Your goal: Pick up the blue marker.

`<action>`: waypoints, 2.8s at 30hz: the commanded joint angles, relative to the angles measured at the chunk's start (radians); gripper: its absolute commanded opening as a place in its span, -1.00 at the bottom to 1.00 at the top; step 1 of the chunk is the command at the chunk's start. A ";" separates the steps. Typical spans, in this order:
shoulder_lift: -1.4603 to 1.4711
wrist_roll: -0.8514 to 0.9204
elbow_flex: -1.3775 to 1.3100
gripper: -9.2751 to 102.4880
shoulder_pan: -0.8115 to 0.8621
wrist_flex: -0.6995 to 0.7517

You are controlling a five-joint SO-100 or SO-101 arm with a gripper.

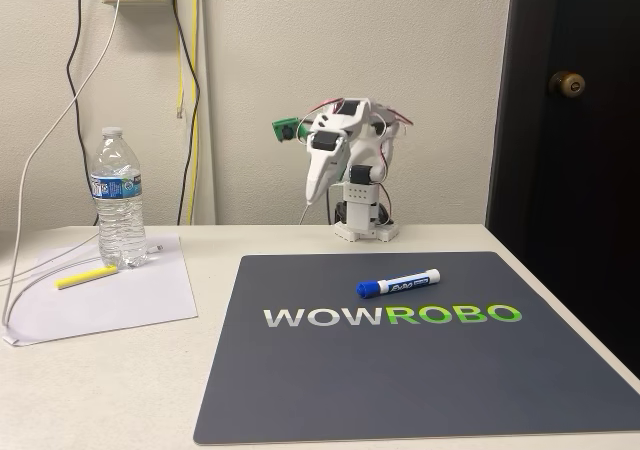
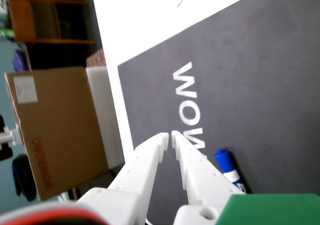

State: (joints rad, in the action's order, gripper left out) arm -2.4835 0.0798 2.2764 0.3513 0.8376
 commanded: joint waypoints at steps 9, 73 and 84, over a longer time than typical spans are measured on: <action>0.477 0.100 -0.626 -0.84 -0.143 0.247; 0.861 0.216 -0.551 -0.68 -0.534 0.393; 0.888 0.213 -0.509 -0.55 -0.546 0.342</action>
State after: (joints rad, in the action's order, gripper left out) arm -1.5723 0.2945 1.7717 -0.1887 1.1812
